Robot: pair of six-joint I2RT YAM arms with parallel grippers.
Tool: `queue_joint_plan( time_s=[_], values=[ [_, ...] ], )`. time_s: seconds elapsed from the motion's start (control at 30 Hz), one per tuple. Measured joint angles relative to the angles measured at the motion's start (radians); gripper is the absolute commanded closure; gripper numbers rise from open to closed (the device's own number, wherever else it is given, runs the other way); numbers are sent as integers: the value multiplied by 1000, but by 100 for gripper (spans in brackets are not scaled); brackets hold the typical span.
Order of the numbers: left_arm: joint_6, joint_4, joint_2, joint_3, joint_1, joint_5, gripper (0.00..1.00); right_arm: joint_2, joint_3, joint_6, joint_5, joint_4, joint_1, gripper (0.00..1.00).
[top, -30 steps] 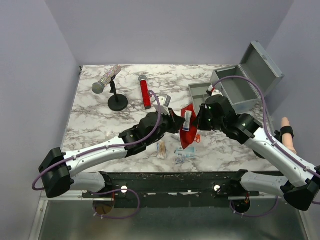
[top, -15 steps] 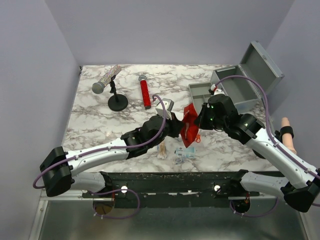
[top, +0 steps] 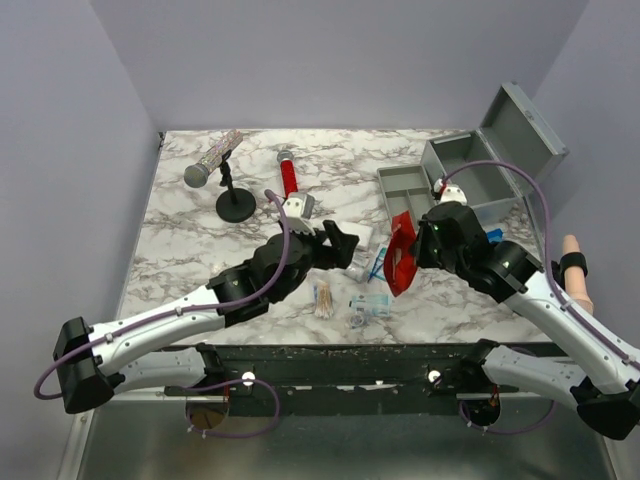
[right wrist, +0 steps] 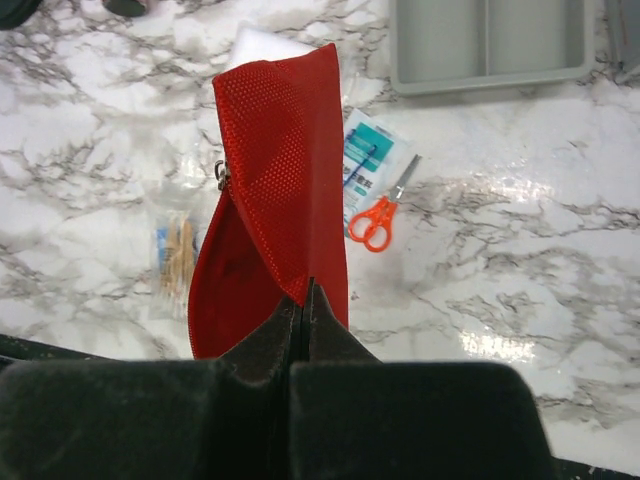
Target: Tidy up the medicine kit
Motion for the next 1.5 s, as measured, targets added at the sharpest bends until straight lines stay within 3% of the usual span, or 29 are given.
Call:
queue_joint_plan(
  time_s=[0.23, 0.3, 0.33, 0.47, 0.63, 1.13, 1.5],
  values=[
    [-2, -45, 68, -38, 16, 38, 18, -36, -82, -16, 19, -9, 0, 99],
    [3, -73, 147, -22, 18, 93, 14, -40, -99, -18, 20, -13, 0, 99],
    [9, -87, 193, -15, 18, 129, 1, -44, -106, -18, 22, -13, 0, 99],
    [41, -163, 326, -2, 18, 262, 1, -67, -120, -19, 35, -23, 0, 99],
    [80, -226, 353, -2, 6, 351, 1, -79, -126, -25, 50, -34, 0, 99],
    [179, -243, 545, 40, -89, 431, 24, -114, -153, -25, 75, -64, 0, 99],
    [182, -235, 615, 68, -90, 393, 51, -126, -164, -25, 90, -68, 0, 99]
  ],
)
